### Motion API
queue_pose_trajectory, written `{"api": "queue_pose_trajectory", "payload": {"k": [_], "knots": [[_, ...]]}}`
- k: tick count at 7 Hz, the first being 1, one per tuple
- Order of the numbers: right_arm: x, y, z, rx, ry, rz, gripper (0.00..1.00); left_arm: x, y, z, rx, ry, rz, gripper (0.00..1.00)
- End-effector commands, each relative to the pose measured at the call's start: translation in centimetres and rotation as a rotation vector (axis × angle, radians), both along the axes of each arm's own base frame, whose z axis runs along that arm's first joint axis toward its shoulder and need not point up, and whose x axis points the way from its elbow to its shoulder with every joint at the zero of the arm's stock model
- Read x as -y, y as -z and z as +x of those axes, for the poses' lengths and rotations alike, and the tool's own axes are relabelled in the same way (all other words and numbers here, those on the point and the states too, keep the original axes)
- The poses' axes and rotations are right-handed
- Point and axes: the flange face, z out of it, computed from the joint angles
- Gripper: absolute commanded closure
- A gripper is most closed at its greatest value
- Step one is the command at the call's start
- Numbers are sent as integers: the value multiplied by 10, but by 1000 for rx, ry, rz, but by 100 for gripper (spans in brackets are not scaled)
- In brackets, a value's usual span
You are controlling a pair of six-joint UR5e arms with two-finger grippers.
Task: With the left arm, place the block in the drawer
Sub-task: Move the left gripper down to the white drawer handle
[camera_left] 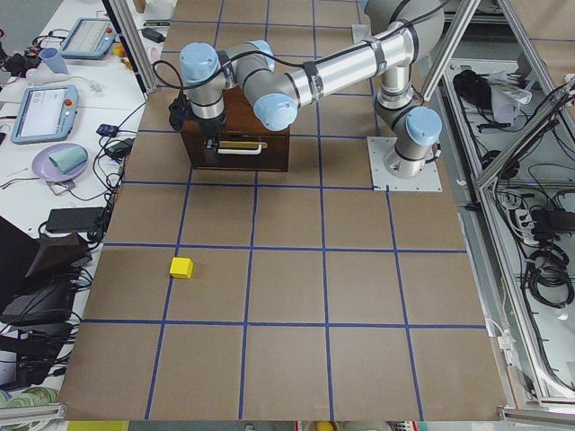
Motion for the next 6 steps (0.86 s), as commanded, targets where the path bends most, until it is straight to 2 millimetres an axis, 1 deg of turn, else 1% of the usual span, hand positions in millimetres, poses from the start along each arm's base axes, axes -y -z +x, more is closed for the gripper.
{"api": "queue_pose_trajectory", "payload": {"k": [1, 2, 3, 4, 6], "knots": [[0, 0, 0, 1, 0, 0, 0, 11, 23, 44, -127, -25, -52, 0], [0, 0, 0, 1, 0, 0, 0, 7, 36, 71, -157, -16, -60, 0], [0, 0, 0, 1, 0, 0, 0, 8, 47, 77, -171, -12, -53, 0], [0, 0, 0, 1, 0, 0, 0, 17, 59, 74, -243, -18, -81, 0], [0, 1, 0, 1, 0, 1, 0, 19, 73, 76, -267, -22, -68, 0]]}}
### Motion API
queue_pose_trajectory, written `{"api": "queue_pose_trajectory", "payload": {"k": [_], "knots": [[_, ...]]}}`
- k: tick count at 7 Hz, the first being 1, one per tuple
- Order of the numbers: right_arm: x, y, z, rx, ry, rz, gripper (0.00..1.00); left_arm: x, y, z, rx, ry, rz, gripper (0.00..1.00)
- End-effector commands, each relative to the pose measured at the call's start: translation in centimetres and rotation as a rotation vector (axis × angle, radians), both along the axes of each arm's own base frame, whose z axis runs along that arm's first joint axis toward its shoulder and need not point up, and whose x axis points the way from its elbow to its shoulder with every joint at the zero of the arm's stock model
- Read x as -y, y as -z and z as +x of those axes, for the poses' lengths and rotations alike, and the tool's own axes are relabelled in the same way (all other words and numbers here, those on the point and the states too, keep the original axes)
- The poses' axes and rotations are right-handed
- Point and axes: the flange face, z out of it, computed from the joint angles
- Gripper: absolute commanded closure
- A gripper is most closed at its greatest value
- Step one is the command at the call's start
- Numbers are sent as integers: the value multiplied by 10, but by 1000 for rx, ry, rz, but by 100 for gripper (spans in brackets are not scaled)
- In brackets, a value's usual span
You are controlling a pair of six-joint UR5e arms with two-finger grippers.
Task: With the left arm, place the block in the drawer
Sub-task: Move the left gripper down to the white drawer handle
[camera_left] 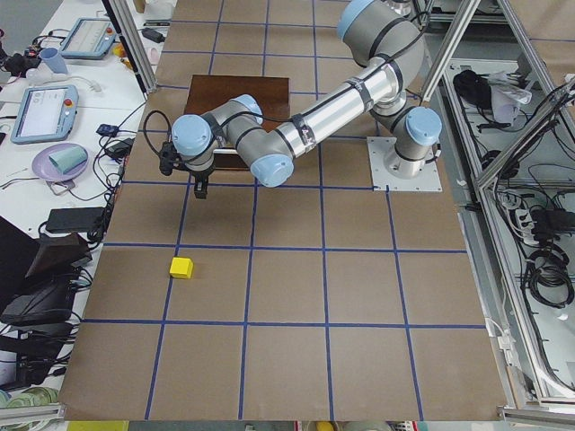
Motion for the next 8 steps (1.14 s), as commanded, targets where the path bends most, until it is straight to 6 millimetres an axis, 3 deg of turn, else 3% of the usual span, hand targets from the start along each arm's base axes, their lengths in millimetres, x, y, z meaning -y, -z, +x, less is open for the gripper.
{"api": "queue_pose_trajectory", "payload": {"k": [1, 3, 4, 6, 8], "knots": [[0, 0, 0, 0, 0, 0, 0, 2, 16, -3, -47, -1, 14, 0], [0, 0, 0, 0, 0, 0, 0, -3, 37, -15, -113, 36, 24, 0], [0, 1, 0, 0, 0, 1, 0, -6, 38, -27, -125, 47, 38, 0], [0, 0, 0, 0, 0, 0, 0, -13, 36, -73, -183, 61, 51, 0], [0, 0, 0, 0, 0, 0, 0, -20, 42, -82, -190, 62, 74, 0]]}}
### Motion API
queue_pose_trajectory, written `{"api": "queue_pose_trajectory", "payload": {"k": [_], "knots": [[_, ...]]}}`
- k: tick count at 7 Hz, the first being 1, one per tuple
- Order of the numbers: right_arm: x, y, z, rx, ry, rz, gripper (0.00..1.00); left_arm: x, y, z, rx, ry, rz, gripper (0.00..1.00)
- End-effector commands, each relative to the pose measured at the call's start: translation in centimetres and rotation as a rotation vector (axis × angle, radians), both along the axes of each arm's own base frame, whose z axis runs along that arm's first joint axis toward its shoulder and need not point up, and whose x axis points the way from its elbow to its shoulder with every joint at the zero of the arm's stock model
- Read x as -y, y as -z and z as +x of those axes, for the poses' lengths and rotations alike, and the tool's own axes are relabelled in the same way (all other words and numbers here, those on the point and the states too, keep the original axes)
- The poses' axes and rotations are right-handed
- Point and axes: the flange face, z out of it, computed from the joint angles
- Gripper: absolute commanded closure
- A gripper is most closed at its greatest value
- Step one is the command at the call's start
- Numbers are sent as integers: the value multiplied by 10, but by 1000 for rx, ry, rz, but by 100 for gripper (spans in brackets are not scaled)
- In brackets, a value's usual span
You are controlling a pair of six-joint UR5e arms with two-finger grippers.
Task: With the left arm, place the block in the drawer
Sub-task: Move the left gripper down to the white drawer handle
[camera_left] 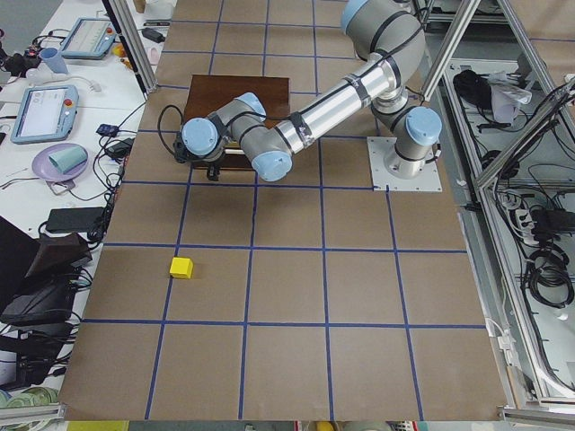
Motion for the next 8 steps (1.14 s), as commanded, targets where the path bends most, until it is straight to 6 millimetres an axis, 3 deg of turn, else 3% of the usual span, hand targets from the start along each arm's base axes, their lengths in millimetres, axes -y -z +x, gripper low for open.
{"api": "queue_pose_trajectory", "payload": {"k": [1, 8], "knots": [[0, 0, 0, 0, 0, 0, 0, -8, 12, -9, -16, 3, 29, 0], [0, 0, 0, -1, 0, 0, 0, -14, 42, -8, -5, 16, 97, 4]]}}
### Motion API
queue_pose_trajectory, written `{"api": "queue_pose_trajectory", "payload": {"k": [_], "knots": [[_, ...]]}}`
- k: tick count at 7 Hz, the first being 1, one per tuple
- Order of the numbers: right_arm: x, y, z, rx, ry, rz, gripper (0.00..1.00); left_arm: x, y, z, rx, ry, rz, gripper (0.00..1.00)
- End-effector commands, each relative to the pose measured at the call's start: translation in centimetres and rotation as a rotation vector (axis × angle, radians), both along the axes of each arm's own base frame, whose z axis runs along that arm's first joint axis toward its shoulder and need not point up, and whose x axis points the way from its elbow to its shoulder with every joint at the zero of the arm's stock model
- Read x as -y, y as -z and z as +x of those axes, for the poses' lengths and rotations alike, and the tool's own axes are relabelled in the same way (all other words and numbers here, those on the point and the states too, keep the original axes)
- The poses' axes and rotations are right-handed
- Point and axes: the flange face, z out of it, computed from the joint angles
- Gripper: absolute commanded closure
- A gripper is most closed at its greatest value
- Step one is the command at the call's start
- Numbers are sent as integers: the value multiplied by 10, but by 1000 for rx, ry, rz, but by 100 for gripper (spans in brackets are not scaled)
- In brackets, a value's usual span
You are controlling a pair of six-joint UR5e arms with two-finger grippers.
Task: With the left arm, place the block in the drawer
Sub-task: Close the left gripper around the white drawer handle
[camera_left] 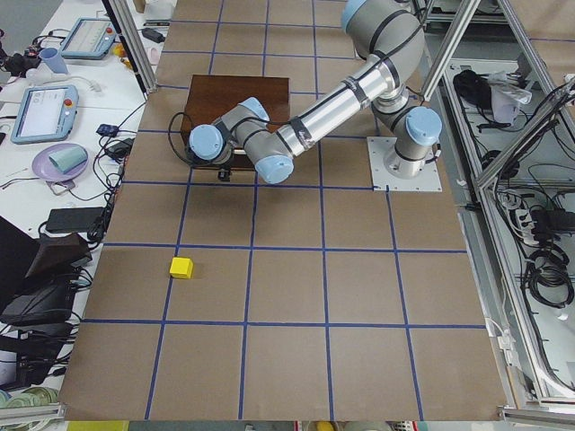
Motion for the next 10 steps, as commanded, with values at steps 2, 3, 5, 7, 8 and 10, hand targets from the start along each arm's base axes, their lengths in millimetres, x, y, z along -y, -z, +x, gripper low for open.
{"api": "queue_pose_trajectory", "payload": {"k": [2, 3, 5, 7, 8, 10], "knots": [[0, 0, 0, 2, 0, 0, 0, -3, 9, -1, -5, 1, 19, 9], [0, 1, 0, 2, 0, 1, 0, -3, 11, -2, -8, 1, 23, 9], [0, 0, 0, 1, 0, 0, 0, -4, 15, -2, -11, 0, 29, 9], [0, 0, 0, 2, 0, 0, 0, -5, 15, -2, -8, 2, 28, 10], [0, 0, 0, 2, 0, 0, 0, -5, 14, -2, -6, 4, 27, 16], [0, 1, 0, 2, 0, 1, 0, -7, 14, 4, 42, 21, 42, 17]]}}
